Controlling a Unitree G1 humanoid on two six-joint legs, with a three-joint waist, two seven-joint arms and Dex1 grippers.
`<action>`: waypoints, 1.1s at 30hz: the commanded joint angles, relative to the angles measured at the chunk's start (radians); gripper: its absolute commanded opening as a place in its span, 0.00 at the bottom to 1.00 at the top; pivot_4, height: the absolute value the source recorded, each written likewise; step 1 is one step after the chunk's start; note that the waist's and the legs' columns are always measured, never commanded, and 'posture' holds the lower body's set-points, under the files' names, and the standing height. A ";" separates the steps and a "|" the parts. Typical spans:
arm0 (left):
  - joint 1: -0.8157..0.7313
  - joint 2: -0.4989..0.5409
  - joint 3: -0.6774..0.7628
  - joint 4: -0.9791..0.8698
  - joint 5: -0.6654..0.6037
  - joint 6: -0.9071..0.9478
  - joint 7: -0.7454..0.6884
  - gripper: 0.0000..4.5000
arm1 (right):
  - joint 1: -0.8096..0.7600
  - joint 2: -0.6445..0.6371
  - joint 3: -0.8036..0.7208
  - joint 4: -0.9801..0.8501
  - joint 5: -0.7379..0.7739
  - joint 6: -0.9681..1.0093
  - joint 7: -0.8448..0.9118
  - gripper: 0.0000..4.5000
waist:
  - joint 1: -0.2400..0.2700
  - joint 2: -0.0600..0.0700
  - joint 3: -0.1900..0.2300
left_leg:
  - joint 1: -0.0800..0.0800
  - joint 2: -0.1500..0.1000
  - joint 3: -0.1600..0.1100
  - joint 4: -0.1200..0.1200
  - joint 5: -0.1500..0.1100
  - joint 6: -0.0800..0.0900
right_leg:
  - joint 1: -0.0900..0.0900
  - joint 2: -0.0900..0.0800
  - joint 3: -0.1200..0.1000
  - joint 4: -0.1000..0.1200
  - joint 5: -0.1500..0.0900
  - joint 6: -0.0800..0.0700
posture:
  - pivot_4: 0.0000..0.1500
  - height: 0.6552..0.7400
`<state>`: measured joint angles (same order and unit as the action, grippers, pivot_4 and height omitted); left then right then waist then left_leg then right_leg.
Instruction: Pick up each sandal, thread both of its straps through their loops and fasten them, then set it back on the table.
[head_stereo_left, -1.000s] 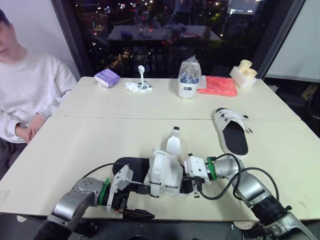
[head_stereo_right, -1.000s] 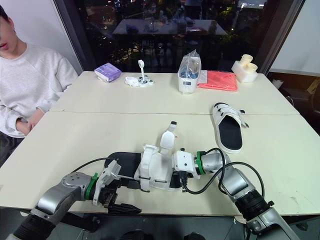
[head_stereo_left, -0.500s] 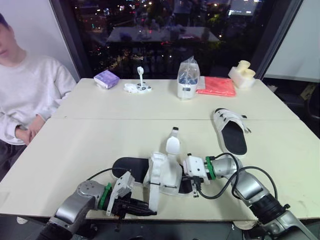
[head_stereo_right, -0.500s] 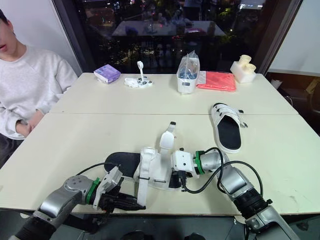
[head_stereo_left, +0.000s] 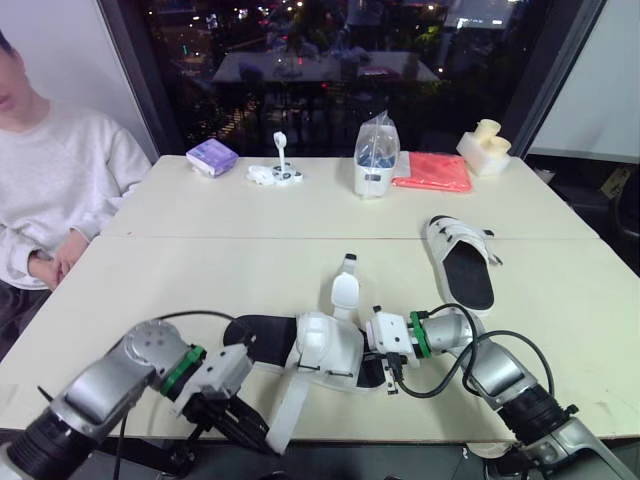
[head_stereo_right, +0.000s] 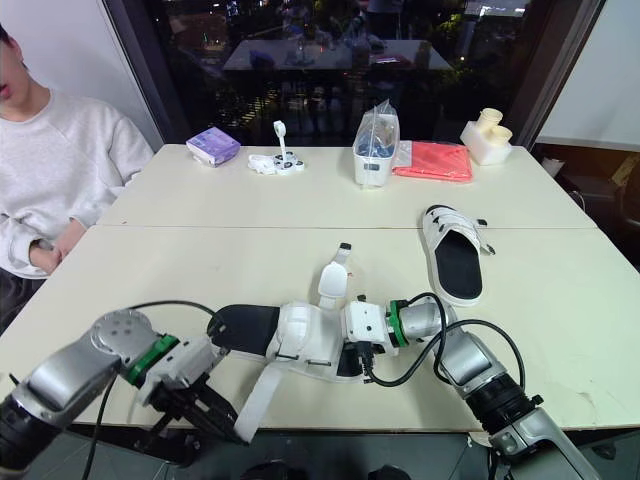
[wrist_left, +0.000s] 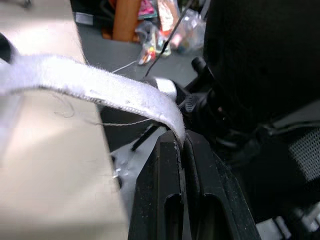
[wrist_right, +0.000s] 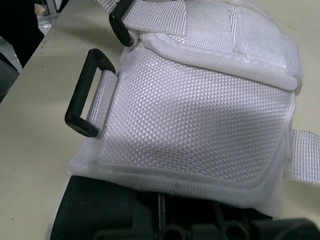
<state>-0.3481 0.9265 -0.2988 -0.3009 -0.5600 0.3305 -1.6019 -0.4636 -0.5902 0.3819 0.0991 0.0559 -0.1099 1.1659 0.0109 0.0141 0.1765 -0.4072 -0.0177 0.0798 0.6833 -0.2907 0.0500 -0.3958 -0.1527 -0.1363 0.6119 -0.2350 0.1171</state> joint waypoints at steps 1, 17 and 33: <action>-0.114 -0.028 0.028 -0.005 -0.096 0.071 -0.012 0.02 | 0.015 -0.012 0.021 0.053 -0.054 0.022 0.000 0.00 | 0.000 0.000 0.000 | 0.000 0.000 0.000 0.000 0.000 0.000 | 0.000 0.000 0.000 0.000 0.000 0.000 | 1.00 1.00; -0.475 -0.315 0.099 0.415 -0.075 0.261 0.109 0.02 | 0.031 -0.024 0.017 0.038 -0.053 0.025 0.000 0.00 | -0.002 -0.003 0.002 | -0.001 0.000 0.002 0.001 0.002 0.001 | 0.004 0.002 0.001 0.002 -0.001 0.001 | 1.00 1.00; -0.458 -0.432 0.140 0.579 0.023 0.145 0.185 0.02 | 0.038 -0.027 0.017 0.020 -0.052 0.036 0.002 0.00 | 0.001 -0.004 0.002 | -0.001 0.000 0.001 0.001 0.002 0.000 | 0.005 0.002 0.000 0.002 0.000 0.001 | 1.00 1.00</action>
<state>-0.7856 0.4989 -0.2152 0.2815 -0.5326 0.5024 -1.4397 -0.4522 -0.5937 0.3756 0.0843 0.0562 -0.1050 1.1609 0.0121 0.0104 0.1786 -0.4077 -0.0182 0.0810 0.6844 -0.2887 0.0500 -0.3910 -0.1509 -0.1360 0.6136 -0.2353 0.1182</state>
